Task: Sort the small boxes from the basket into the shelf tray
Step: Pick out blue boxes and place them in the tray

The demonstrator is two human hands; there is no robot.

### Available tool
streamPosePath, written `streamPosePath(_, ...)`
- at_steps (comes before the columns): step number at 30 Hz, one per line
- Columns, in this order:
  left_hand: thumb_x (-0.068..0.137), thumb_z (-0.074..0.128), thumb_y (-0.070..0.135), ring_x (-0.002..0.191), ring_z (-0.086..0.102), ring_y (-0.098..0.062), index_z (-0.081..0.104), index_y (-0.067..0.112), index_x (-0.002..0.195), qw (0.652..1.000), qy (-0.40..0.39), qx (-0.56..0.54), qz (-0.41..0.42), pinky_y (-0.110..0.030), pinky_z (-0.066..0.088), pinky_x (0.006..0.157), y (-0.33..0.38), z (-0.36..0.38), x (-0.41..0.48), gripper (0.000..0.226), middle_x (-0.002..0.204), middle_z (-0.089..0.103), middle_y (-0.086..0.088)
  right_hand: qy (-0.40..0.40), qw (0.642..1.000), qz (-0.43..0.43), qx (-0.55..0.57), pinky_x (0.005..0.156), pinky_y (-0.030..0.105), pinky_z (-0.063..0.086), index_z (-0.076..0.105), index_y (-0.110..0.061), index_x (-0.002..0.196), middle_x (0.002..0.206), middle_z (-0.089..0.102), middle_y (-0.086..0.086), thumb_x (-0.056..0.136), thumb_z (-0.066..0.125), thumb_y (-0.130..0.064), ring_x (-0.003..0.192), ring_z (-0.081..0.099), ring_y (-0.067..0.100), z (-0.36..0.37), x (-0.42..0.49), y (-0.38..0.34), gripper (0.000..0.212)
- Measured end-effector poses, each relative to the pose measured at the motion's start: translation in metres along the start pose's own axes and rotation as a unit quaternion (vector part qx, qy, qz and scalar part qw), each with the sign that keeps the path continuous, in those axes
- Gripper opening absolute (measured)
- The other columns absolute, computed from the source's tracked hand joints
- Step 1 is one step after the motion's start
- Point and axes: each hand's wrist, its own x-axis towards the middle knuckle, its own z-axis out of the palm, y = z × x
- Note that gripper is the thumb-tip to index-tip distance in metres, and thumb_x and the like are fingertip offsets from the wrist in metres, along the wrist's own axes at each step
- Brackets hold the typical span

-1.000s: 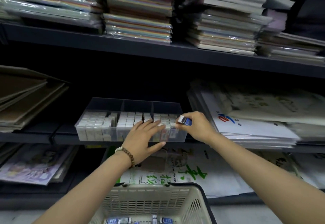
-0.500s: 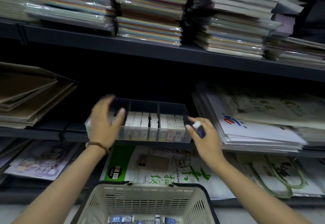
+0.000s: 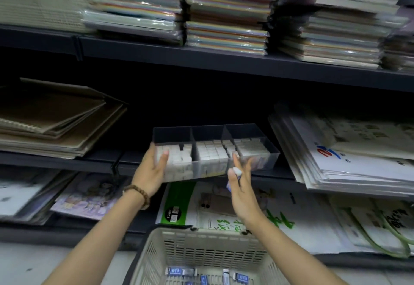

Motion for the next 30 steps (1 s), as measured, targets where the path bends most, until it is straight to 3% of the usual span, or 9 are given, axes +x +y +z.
streamPosePath(5, 0.079, 0.032, 0.063, 0.143, 0.006, -0.008, -0.002, 0.017, 0.149, 1.000, -0.002, -0.014, 0.008, -0.020, 0.008, 0.111, 0.012, 0.035, -0.055, 0.091, 0.157, 0.000, 0.004, 0.001, 0.997, 0.055, 0.056, 0.109, 0.028, 0.018, 0.013, -0.049, 0.143, 0.156, 0.009, -0.015, 0.097, 0.027, -0.048, 0.144, 0.009, 0.008, -0.016, 0.015, -0.020, 0.048)
streamPosePath(8, 0.080, 0.048, 0.056, 0.137, 0.025, -0.015, -0.002, 0.019, 0.149, 0.999, 0.017, -0.046, -0.006, -0.024, 0.026, 0.104, 0.009, 0.034, -0.049, 0.093, 0.152, 0.006, 0.003, 0.001, 0.995, 0.053, 0.079, 0.097, 0.010, 0.025, 0.019, -0.054, 0.141, 0.147, 0.022, -0.026, 0.096, 0.030, -0.049, 0.137, 0.023, -0.003, -0.007, -0.009, -0.023, 0.046)
streamPosePath(10, 0.084, 0.056, 0.045, 0.136, 0.026, -0.021, 0.002, 0.012, 0.149, 0.998, 0.055, -0.037, -0.012, -0.030, 0.026, 0.108, 0.002, 0.025, -0.024, 0.091, 0.150, 0.011, -0.004, -0.005, 0.996, 0.061, 0.070, 0.092, 0.011, 0.045, 0.022, -0.056, 0.139, 0.137, 0.042, -0.009, 0.096, 0.031, -0.049, 0.125, 0.036, 0.000, 0.009, -0.033, -0.021, 0.044)
streamPosePath(11, 0.086, 0.056, 0.041, 0.137, 0.025, -0.022, 0.006, 0.010, 0.148, 0.997, 0.057, -0.047, -0.020, -0.032, 0.025, 0.110, -0.002, 0.020, -0.012, 0.086, 0.151, 0.016, -0.008, 0.000, 0.995, 0.068, 0.072, 0.098, 0.024, 0.033, 0.023, -0.054, 0.140, 0.137, 0.033, -0.001, 0.097, 0.031, -0.047, 0.123, 0.035, 0.008, 0.017, -0.042, -0.020, 0.044)
streamPosePath(17, 0.082, 0.045, 0.053, 0.105, 0.054, -0.024, 0.043, 0.013, 0.118, 0.996, 0.047, -0.079, -0.017, -0.027, 0.040, 0.075, -0.020, 0.022, 0.003, 0.053, 0.113, 0.054, -0.006, 0.005, 0.994, 0.060, 0.093, 0.096, -0.005, 0.018, 0.020, -0.030, 0.148, 0.146, 0.015, -0.030, 0.099, 0.032, -0.036, 0.131, 0.015, -0.015, 0.043, -0.048, -0.023, 0.050)
streamPosePath(20, 0.077, 0.041, 0.062, 0.083, 0.058, -0.021, 0.045, 0.022, 0.098, 0.998, 0.056, -0.032, 0.008, -0.029, 0.041, 0.062, -0.020, 0.020, -0.013, 0.046, 0.093, 0.058, -0.006, 0.019, 0.993, 0.068, 0.097, 0.106, 0.009, 0.026, 0.023, -0.040, 0.143, 0.142, 0.026, -0.031, 0.095, 0.033, -0.044, 0.130, 0.027, -0.011, 0.029, -0.050, -0.017, 0.049)
streamPosePath(22, 0.078, 0.036, 0.066, 0.072, 0.058, -0.016, 0.049, 0.027, 0.089, 0.998, 0.047, -0.003, 0.028, -0.029, 0.041, 0.059, -0.016, 0.018, -0.027, 0.042, 0.081, 0.059, 0.001, 0.032, 0.990, 0.083, 0.108, 0.085, 0.000, 0.039, 0.033, -0.052, 0.132, 0.122, 0.045, -0.034, 0.091, 0.034, -0.049, 0.104, 0.047, -0.022, 0.007, -0.047, -0.011, 0.041)
streamPosePath(25, 0.077, 0.036, 0.067, 0.085, 0.057, 0.000, 0.053, 0.030, 0.106, 0.998, -0.016, -0.013, 0.051, -0.022, 0.050, 0.072, 0.001, 0.034, -0.051, 0.050, 0.097, 0.058, 0.011, 0.068, 0.990, 0.081, 0.094, 0.068, -0.003, 0.038, 0.046, -0.051, 0.125, 0.116, 0.053, -0.029, 0.098, 0.034, -0.041, 0.092, 0.048, -0.029, -0.037, -0.033, 0.000, 0.031)
streamPosePath(30, 0.070, 0.038, 0.068, 0.099, 0.056, 0.001, 0.043, 0.027, 0.131, 0.986, -0.129, -0.081, 0.065, -0.026, 0.053, 0.087, 0.029, 0.083, -0.077, 0.073, 0.115, 0.048, 0.008, 0.130, 0.988, 0.067, 0.043, 0.101, 0.019, 0.029, 0.038, -0.030, 0.141, 0.146, 0.040, -0.007, 0.101, 0.030, -0.035, 0.124, 0.037, -0.001, -0.085, -0.010, 0.008, 0.041)
